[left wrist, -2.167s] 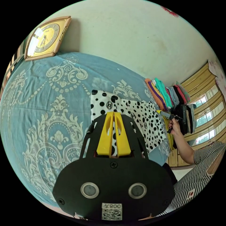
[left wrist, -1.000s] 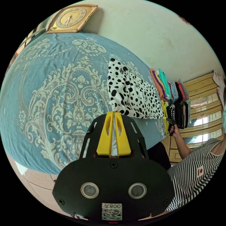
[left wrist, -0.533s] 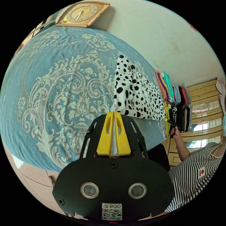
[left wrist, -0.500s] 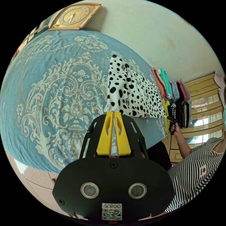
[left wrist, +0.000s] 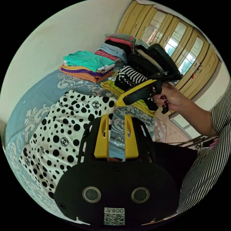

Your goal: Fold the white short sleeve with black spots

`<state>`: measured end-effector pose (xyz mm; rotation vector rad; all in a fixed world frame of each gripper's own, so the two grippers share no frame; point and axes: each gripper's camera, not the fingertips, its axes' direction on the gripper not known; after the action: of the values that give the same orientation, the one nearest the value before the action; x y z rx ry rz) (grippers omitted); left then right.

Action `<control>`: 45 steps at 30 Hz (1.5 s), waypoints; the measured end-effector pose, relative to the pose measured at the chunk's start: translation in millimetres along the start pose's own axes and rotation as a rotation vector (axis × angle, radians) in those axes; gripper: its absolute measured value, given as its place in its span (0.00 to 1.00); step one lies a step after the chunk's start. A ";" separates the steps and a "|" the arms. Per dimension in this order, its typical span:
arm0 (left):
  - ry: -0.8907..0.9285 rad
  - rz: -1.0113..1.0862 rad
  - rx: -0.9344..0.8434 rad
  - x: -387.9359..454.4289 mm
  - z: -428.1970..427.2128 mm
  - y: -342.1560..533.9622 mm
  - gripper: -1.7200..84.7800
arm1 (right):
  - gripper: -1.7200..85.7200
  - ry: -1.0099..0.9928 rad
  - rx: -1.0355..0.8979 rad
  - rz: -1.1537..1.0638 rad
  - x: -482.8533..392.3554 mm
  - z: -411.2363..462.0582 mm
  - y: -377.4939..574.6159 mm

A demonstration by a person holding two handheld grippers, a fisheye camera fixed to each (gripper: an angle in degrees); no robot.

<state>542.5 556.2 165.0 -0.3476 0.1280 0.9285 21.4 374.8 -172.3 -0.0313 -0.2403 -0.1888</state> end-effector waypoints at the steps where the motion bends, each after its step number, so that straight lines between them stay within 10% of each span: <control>1: -0.041 0.007 -0.021 5.3 7.0 -4.7 0.11 | 0.03 -0.007 -0.007 -0.004 0.3 1.6 -2.4; 45: 0.150 -0.361 0.200 -18.8 -1.0 75.7 0.04 | 0.03 -0.280 0.092 0.442 167.7 197.2 -220.1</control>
<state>470.6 582.9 150.8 -0.2443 0.2841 0.5266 93.6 138.7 61.2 -0.0192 -0.5138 0.2690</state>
